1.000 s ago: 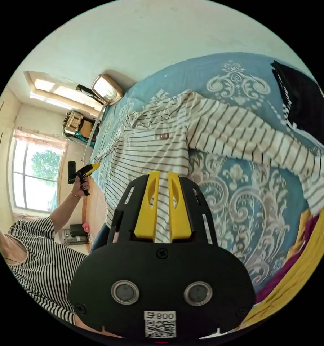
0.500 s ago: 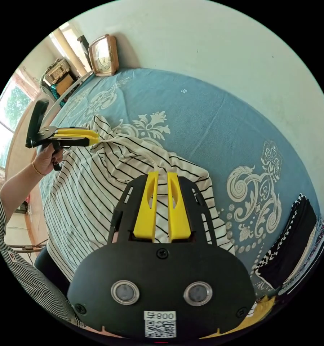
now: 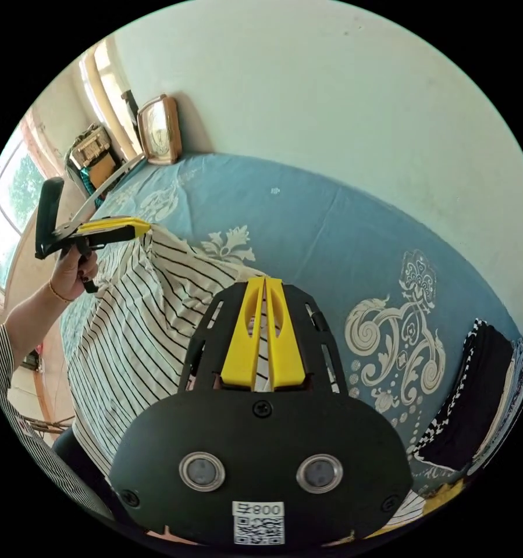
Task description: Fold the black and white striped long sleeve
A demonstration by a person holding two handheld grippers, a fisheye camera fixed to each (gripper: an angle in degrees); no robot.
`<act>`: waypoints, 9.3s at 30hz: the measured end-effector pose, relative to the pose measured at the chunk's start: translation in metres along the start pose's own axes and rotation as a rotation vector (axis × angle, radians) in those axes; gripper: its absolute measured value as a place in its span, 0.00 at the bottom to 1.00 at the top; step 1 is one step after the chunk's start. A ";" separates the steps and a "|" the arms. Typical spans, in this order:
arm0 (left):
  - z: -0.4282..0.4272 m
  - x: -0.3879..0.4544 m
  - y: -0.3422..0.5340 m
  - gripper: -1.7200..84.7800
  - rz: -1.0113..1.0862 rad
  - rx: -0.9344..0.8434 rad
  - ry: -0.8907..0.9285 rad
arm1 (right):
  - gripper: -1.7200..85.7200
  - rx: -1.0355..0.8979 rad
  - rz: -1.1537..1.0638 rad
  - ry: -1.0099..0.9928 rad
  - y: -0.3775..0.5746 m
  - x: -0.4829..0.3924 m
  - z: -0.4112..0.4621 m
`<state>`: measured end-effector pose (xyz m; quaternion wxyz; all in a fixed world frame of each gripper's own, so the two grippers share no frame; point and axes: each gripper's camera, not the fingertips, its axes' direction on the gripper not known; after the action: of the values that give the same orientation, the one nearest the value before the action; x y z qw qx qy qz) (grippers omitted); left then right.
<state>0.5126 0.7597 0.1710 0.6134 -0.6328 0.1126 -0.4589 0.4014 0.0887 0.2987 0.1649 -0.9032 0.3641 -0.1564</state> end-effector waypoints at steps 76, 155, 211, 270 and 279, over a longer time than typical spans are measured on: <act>-0.217 0.205 -0.066 0.03 0.030 -0.192 -0.019 | 0.08 0.030 0.552 0.219 0.474 0.092 -0.115; 0.083 0.398 -0.049 0.04 -0.420 -0.252 1.409 | 0.13 0.387 0.781 -1.142 0.631 -0.142 -0.016; 0.010 -0.045 0.103 0.05 -0.455 -0.464 0.779 | 0.07 -0.213 0.447 -1.131 0.155 -0.468 0.121; 0.015 0.312 -0.365 0.04 0.325 -0.304 0.353 | 0.03 0.107 0.157 0.154 0.281 -0.316 -0.129; 0.014 0.338 -0.430 0.03 0.357 -0.305 0.368 | 0.02 0.211 0.270 0.158 0.325 -0.256 -0.150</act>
<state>0.5286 0.6262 0.7013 0.5515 -0.5939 0.3992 -0.4286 -0.0319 0.0213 0.2574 0.2491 -0.8089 0.4753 -0.2404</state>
